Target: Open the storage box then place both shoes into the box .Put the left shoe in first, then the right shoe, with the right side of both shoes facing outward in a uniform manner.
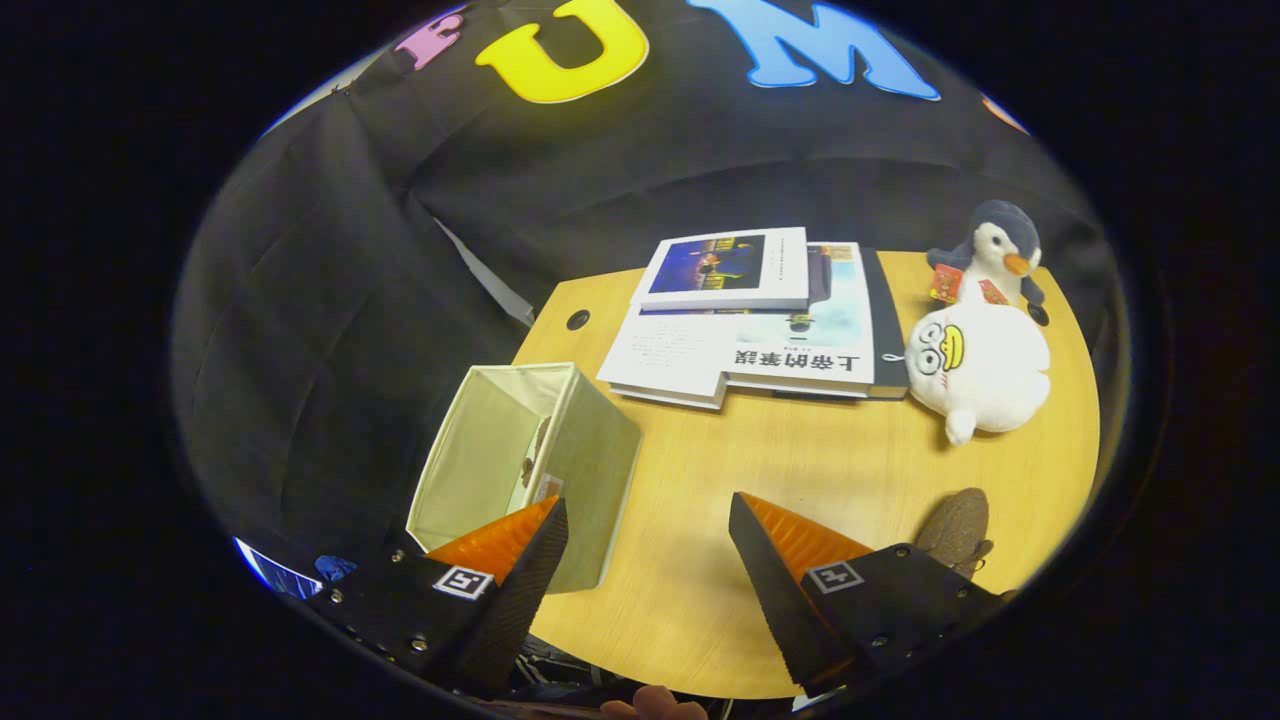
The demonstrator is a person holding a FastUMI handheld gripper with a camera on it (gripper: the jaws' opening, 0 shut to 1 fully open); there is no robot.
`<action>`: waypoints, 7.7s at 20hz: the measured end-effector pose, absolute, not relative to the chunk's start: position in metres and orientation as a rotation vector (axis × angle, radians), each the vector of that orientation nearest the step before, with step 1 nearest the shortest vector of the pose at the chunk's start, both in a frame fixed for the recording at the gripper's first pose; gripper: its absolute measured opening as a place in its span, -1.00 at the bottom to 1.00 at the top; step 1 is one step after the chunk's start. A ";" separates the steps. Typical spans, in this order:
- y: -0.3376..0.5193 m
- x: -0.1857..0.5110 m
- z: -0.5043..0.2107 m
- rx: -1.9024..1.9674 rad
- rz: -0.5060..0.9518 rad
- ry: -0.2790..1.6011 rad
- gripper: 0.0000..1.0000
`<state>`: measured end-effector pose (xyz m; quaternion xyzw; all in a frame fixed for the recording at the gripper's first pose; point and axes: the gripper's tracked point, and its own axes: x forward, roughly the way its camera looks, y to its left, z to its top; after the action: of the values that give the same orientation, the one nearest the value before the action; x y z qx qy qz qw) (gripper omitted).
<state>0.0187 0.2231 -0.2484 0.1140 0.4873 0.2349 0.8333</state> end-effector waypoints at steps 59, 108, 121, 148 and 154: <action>0.004 -0.012 -0.358 0.249 0.081 1.231 -0.99; 0.429 0.018 -0.262 -0.070 0.700 1.230 -0.99; 0.445 0.021 -0.261 -0.099 0.755 1.185 0.69; 0.143 0.025 -0.026 0.155 0.279 0.242 0.95; 0.099 0.006 0.012 0.117 0.154 0.116 0.95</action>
<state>0.0062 0.0988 0.0122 0.0585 0.0579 0.0768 0.9936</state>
